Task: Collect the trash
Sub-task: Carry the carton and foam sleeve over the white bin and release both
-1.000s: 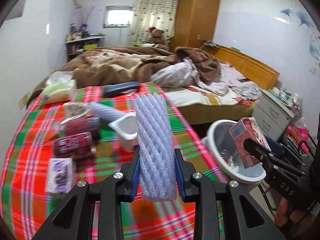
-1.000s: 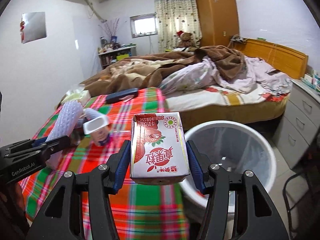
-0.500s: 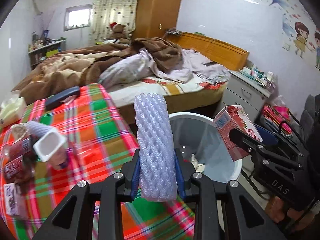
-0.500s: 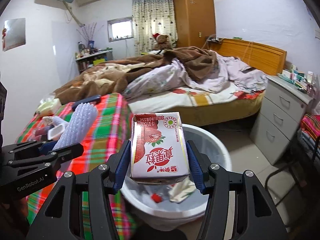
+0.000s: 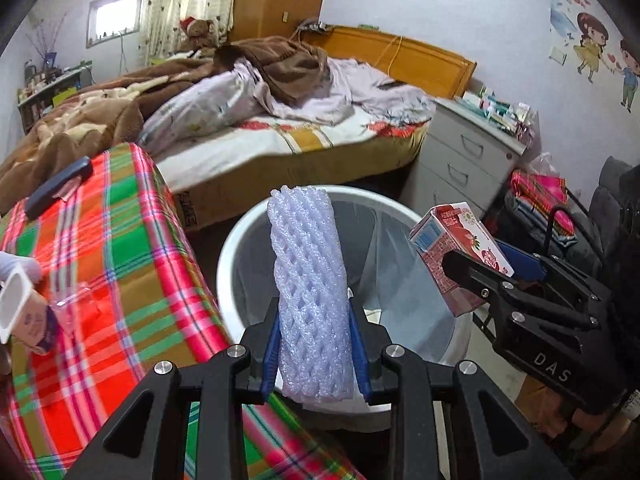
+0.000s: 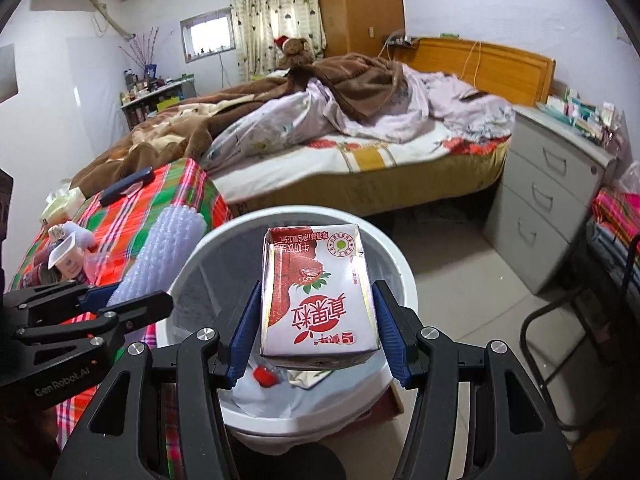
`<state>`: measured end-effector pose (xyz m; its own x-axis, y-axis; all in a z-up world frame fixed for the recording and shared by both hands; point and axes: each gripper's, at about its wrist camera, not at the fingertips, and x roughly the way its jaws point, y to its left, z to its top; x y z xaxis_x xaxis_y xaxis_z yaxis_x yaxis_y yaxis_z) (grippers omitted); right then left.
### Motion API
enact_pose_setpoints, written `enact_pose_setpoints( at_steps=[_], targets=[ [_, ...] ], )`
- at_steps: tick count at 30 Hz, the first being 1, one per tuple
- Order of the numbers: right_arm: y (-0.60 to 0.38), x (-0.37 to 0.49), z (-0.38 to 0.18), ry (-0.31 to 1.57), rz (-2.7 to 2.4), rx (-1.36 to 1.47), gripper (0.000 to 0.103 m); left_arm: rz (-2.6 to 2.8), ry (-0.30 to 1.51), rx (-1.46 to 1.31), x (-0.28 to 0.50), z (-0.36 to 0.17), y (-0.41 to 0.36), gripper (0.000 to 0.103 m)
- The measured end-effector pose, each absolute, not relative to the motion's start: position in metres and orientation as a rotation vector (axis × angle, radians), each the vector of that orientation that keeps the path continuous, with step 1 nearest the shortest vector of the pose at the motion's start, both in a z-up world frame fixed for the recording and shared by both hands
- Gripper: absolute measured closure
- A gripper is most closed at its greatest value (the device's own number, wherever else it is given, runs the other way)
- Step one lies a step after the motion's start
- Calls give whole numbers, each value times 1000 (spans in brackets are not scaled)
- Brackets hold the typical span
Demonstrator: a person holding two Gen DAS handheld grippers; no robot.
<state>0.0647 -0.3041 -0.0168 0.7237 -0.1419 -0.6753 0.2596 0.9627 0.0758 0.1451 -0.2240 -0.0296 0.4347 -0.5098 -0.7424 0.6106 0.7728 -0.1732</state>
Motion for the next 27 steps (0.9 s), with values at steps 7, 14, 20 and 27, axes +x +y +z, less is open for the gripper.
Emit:
enact_pose_setpoints(
  at_steps=[7, 14, 20, 27],
  targets=[
    [-309, 67, -30, 792, -210, 161, 46, -703, 907, 140, 150, -44, -237, 68],
    [-313, 67, -35, 808, -213, 161, 34, -696, 915, 123, 154, -45, -235, 46],
    [-313, 64, -32, 799, -222, 162, 33, -683, 909, 114, 152, -43, -227, 46],
    [-307, 61, -24, 772, -224, 161, 33, -652, 883, 91, 147, -33, -208, 46]
  ],
)
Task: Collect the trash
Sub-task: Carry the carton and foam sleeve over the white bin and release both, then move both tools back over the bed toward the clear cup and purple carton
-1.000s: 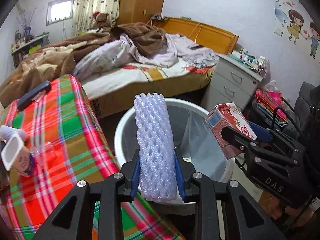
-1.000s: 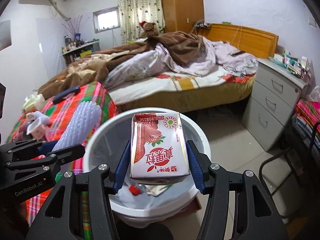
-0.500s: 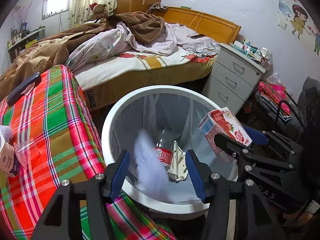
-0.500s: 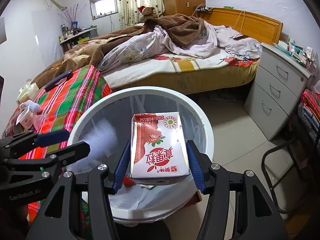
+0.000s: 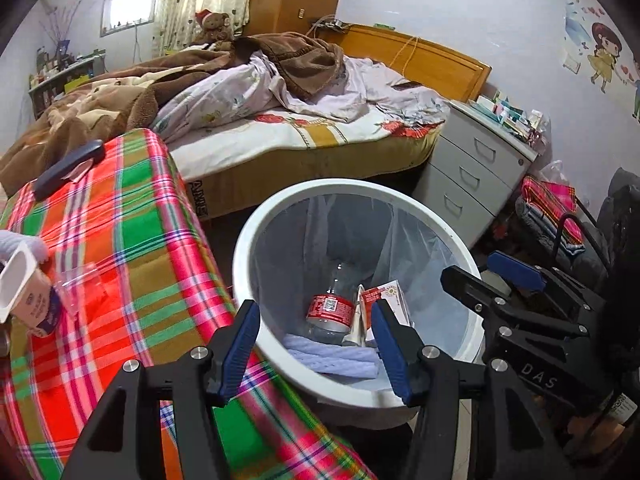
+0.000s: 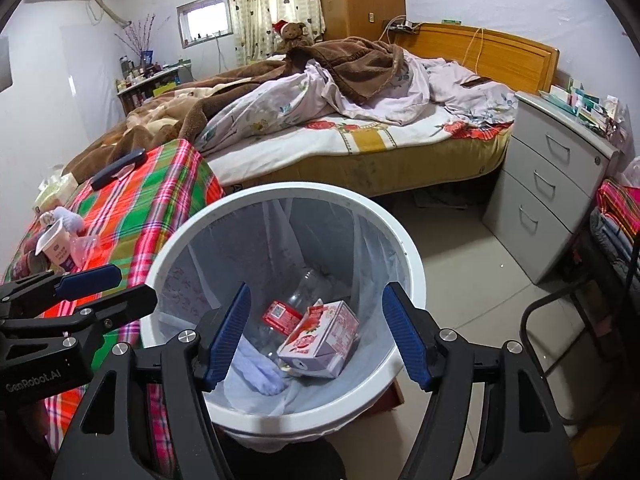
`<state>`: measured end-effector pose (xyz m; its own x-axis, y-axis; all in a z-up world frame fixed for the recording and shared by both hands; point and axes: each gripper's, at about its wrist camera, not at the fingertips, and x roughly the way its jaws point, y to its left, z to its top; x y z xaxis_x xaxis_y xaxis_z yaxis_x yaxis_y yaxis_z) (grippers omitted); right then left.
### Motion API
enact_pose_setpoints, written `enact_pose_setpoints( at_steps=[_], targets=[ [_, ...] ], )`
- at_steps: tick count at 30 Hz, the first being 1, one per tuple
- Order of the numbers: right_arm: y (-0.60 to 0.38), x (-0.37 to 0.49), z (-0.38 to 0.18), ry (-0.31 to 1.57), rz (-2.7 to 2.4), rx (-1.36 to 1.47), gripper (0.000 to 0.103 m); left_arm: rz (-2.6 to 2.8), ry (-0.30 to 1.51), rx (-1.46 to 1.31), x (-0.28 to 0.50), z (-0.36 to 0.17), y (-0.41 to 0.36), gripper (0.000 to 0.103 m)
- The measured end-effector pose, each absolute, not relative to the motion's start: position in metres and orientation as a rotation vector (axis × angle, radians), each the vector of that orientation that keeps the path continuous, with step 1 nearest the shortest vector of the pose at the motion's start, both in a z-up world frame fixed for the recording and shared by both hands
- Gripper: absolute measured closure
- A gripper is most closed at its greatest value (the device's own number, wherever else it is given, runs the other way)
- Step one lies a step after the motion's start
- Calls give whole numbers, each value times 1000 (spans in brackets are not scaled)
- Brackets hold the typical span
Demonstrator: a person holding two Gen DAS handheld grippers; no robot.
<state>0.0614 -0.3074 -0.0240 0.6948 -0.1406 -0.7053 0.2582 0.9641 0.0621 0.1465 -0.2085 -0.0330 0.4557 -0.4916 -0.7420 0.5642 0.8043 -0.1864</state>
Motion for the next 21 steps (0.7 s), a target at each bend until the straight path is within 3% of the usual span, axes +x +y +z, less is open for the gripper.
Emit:
enact_pose_setpoints(
  at_steps=[21],
  targets=[
    [-244, 59, -3, 689, -118, 115, 33, -493, 795, -9, 115, -2, -95, 46]
  ],
)
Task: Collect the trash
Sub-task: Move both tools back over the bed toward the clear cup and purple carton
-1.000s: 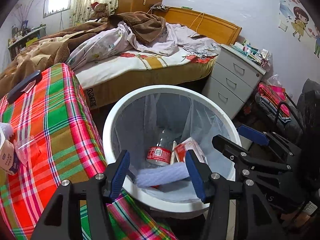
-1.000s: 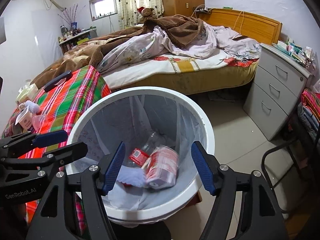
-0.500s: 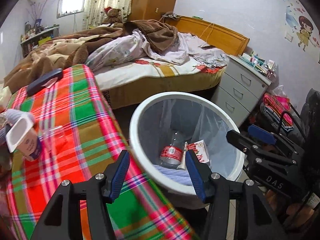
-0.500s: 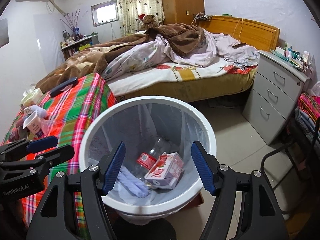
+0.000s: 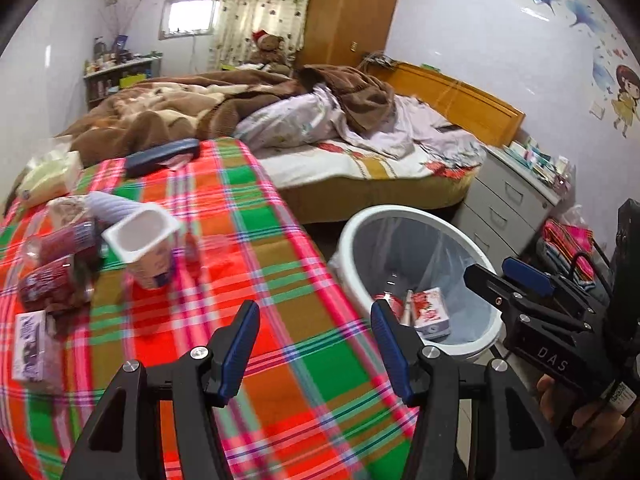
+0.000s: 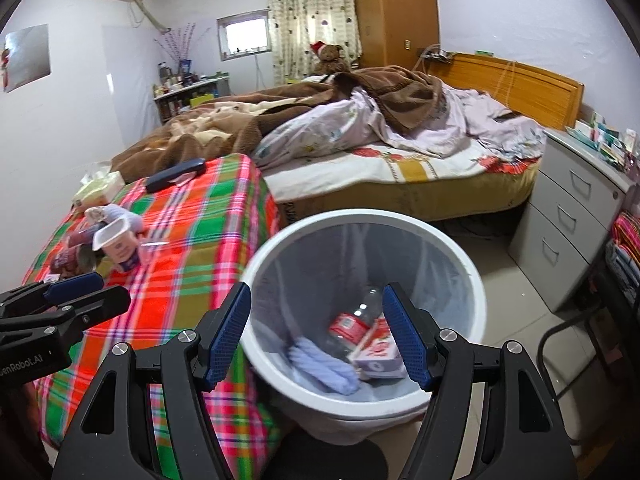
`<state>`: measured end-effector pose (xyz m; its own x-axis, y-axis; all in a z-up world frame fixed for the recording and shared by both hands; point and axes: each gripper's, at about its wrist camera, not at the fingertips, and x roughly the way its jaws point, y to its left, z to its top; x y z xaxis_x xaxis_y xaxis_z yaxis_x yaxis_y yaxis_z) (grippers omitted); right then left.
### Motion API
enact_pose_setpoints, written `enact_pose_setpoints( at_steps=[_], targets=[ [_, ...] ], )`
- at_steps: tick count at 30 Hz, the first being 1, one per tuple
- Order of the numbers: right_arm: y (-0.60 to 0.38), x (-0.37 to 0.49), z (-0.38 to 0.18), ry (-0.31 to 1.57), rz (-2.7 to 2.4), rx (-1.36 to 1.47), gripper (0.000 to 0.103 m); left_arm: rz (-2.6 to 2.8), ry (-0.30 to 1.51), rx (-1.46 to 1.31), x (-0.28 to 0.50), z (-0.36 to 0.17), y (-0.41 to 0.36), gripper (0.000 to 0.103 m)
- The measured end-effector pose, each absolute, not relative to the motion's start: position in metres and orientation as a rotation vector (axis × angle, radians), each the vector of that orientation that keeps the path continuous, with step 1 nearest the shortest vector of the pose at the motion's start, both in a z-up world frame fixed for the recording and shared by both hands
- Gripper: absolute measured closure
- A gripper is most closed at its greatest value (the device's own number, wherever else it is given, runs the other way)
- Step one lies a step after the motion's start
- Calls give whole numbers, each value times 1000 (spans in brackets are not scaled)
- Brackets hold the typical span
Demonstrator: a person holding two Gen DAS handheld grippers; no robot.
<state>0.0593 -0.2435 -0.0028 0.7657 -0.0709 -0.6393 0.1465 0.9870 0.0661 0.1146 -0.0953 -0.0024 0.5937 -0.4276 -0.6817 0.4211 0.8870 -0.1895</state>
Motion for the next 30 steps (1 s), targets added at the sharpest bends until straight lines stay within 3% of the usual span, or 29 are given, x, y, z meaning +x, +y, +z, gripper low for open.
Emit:
enact_pose_setpoints(
  at_steps=[30],
  targets=[
    [-131, 110, -2, 668, 164, 75, 33, -111, 757, -157, 117, -8, 97, 39]
  ],
)
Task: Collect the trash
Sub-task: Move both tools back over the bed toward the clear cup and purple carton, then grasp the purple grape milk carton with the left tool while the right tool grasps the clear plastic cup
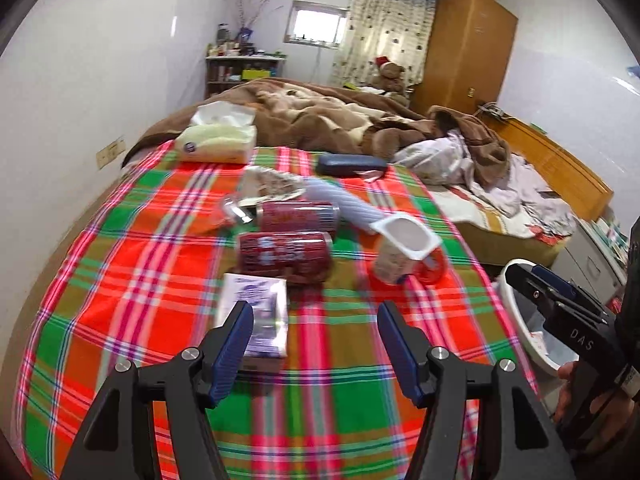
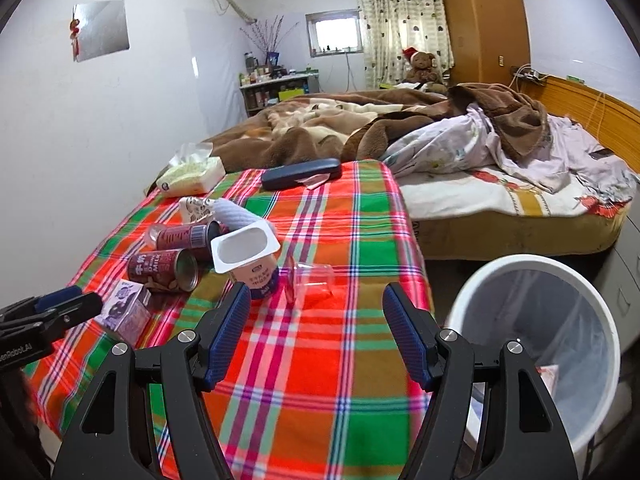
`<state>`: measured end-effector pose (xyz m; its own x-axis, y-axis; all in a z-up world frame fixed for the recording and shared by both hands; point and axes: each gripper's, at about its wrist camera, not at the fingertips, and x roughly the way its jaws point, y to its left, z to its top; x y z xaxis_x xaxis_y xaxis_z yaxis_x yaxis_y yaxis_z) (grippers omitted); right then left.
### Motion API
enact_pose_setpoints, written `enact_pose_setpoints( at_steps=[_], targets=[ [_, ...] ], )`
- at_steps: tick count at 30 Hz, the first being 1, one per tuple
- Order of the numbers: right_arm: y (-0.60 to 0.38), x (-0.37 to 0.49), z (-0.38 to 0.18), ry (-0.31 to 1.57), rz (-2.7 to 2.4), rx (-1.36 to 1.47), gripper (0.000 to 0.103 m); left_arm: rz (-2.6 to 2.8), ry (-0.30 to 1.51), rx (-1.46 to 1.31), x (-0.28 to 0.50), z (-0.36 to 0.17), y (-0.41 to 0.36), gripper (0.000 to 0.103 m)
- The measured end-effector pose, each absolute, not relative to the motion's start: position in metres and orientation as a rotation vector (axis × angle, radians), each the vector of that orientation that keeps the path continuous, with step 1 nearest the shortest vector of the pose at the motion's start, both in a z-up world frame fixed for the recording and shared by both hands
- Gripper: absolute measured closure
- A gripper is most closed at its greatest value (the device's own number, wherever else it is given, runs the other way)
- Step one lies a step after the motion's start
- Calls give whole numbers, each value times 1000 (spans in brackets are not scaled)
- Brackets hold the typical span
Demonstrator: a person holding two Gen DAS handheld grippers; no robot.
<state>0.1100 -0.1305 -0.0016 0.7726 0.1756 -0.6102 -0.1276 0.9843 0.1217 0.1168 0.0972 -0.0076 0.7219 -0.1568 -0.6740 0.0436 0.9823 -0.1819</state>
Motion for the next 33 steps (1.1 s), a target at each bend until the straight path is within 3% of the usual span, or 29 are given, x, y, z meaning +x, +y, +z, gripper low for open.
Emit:
enact_pose_setpoints(
  at_steps=[15, 33],
  targets=[
    [-114, 163, -35, 813, 182, 73, 32, -56, 848, -200, 153, -47, 128, 29],
    [-110, 182, -50, 894, 163, 31, 32, -47, 921, -190, 181, -75, 127, 29]
  ],
)
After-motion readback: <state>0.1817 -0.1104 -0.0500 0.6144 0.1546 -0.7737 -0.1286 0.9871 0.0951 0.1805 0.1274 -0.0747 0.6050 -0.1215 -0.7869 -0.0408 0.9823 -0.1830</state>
